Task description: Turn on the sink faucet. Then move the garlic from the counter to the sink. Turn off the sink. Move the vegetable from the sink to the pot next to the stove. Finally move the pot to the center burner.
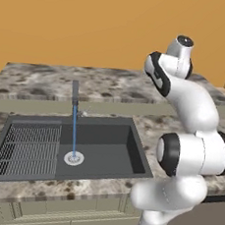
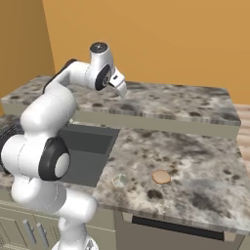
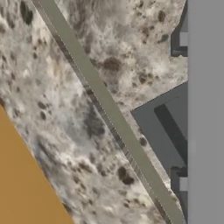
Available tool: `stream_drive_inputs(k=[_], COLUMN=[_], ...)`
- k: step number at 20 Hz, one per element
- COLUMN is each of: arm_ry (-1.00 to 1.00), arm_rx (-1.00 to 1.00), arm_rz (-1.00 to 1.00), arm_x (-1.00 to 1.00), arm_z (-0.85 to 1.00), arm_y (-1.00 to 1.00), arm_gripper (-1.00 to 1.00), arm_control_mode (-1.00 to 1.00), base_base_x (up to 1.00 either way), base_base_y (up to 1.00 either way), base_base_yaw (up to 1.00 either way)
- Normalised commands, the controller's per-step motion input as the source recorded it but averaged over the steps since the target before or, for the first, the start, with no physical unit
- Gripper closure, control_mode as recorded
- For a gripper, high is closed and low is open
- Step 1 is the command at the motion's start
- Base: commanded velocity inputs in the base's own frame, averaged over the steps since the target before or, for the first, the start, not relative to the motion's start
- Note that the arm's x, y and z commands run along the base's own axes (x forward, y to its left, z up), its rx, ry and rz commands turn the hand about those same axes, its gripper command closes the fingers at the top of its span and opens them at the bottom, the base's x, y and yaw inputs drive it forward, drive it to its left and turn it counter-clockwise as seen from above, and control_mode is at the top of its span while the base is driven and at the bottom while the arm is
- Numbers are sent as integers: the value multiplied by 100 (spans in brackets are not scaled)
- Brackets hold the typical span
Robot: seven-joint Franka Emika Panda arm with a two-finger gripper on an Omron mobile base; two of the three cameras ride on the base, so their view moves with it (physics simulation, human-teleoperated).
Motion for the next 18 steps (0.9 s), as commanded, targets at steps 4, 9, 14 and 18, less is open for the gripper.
stream_drive_inputs(k=[4,9,14,18], arm_ry=[28,14,18,21], arm_rx=[0,0,0,0], arm_rz=[-2,-4,-4,-3], arm_x=[-77,-90,-65,-52], arm_z=[-39,-85,-89,-77], arm_y=[-8,-8,-8,-8], arm_gripper=[-100,-100,-100,-100], arm_control_mode=[-100,-100,-100,-100], base_base_x=[0,0,0,0], base_base_y=[0,0,0,0], base_base_yaw=[0,0,0,0])
